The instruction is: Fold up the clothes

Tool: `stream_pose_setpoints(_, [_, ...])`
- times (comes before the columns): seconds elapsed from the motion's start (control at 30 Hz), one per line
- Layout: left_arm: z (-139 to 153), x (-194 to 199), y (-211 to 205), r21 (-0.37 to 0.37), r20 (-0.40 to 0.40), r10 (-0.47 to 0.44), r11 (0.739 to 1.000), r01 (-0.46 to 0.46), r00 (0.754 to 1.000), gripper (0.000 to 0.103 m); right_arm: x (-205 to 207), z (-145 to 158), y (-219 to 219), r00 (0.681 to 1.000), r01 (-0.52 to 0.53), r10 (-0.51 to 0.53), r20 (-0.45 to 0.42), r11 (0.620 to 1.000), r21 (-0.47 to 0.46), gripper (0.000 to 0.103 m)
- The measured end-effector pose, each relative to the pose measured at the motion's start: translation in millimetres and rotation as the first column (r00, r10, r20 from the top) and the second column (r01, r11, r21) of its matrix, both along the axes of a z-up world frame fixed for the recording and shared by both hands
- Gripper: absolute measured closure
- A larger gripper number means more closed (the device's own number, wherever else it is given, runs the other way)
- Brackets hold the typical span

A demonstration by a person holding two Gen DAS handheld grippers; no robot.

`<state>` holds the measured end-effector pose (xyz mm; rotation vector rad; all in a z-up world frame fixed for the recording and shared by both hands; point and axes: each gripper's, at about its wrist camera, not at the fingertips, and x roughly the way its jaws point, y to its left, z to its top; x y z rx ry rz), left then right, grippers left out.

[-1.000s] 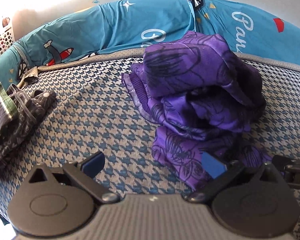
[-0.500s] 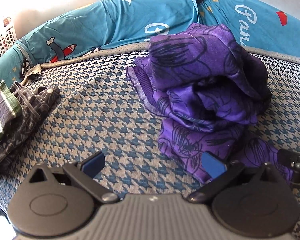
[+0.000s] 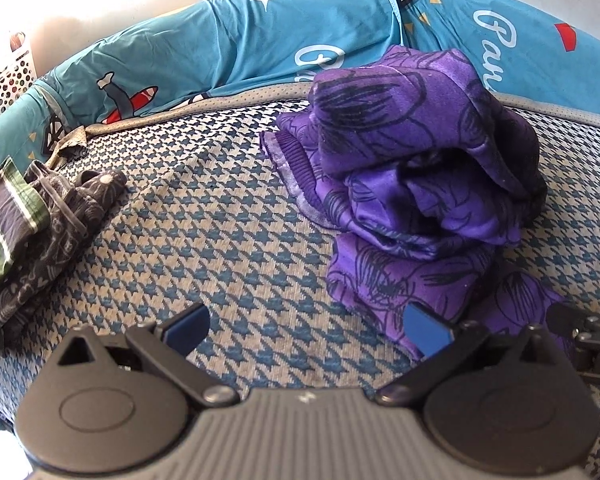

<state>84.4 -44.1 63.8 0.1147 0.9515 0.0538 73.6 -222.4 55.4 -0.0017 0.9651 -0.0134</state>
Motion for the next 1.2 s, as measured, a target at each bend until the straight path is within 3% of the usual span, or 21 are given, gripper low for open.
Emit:
stream_pose_setpoints(0.43, [-0.8,-1.0,-0.3,-0.004,-0.001,-0.004,1.000,0.004,1.000,0.000,-2.4,-0.3,10.1,0.998,-0.060,0.061,0.017,0.996,-0.066,0.000])
stream_pose_setpoints(1.2, [-2.0,-0.5,-0.6,-0.004,-0.002,-0.005,1.000,0.005,1.000,0.000,-1.0,-4.2,12.2,0.998,-0.067,0.066,-0.008,0.996,-0.058,0.000])
